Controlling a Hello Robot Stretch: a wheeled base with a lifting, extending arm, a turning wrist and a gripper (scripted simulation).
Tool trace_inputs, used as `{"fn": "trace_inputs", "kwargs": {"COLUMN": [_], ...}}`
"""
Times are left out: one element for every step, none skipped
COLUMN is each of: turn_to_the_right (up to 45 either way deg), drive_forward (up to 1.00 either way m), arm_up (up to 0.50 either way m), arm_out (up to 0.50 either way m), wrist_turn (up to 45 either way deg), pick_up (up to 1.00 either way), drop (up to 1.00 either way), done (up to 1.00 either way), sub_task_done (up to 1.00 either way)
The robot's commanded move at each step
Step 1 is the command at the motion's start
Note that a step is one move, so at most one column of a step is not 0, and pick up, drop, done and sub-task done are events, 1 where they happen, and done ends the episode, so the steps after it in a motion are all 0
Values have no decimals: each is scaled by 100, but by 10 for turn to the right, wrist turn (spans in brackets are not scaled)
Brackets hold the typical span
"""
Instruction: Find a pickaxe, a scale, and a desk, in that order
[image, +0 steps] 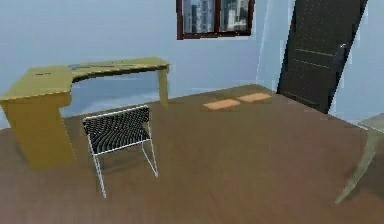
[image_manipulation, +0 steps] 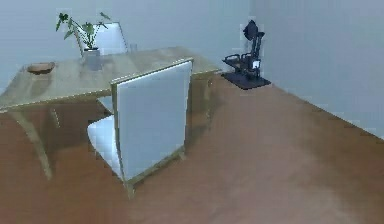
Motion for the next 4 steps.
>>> {"fn": "trace_inputs", "kwargs": {"turn_to_the_right": [150,0,0,-360], "drive_forward": [0,100,35,0], "arm_up": [0,0,0,0], "arm_out": [0,0,0,0], "wrist_turn": [0,0,0,0], "pick_up": [0,0,0,0], "drop": [0,0,0,0], "done": [0,0,0,0], "sub_task_done": [0,0,0,0]}}
